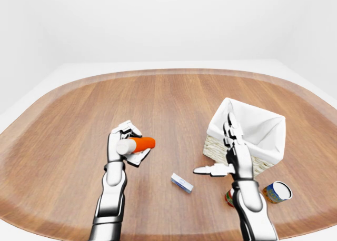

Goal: Pick up the ketchup, and put it in the basket.

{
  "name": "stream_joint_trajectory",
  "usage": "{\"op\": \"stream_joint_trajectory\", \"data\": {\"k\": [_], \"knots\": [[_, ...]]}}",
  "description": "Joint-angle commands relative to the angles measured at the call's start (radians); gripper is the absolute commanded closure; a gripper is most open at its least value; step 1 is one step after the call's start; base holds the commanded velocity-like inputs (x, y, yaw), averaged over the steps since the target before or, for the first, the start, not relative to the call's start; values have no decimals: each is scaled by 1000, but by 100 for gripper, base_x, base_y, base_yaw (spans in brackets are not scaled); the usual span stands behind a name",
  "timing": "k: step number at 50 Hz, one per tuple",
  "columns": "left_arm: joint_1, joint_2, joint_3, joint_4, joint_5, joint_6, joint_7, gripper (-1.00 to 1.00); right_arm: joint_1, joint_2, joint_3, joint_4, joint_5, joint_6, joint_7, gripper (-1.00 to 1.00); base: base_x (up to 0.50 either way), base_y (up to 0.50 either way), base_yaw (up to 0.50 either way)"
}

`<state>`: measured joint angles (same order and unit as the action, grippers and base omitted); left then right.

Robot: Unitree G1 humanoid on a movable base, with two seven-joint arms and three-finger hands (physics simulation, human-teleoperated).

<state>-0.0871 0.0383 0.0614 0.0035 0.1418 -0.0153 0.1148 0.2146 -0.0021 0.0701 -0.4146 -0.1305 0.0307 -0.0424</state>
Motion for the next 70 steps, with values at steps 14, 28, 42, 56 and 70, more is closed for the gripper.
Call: {"op": "stream_joint_trajectory", "data": {"k": [14,28,42,56,70], "knots": [[29,-74,-153,-263,30,103,-2,95,11,0,-7,-32,10,5,5,-100,0,0,0],[48,-104,-256,-368,71,103,1,95,24,-1,-4,-55,16,11,8,-100,0,0,0],[49,-121,-329,-400,127,103,-3,95,33,-2,9,-73,15,11,3,-100,0,0,0],[50,-146,-422,-443,186,103,1,95,51,-7,27,-102,13,14,3,-100,0,0,0],[69,-153,-491,-441,210,103,13,95,66,-11,34,-122,16,13,3,-100,0,0,0]]}}
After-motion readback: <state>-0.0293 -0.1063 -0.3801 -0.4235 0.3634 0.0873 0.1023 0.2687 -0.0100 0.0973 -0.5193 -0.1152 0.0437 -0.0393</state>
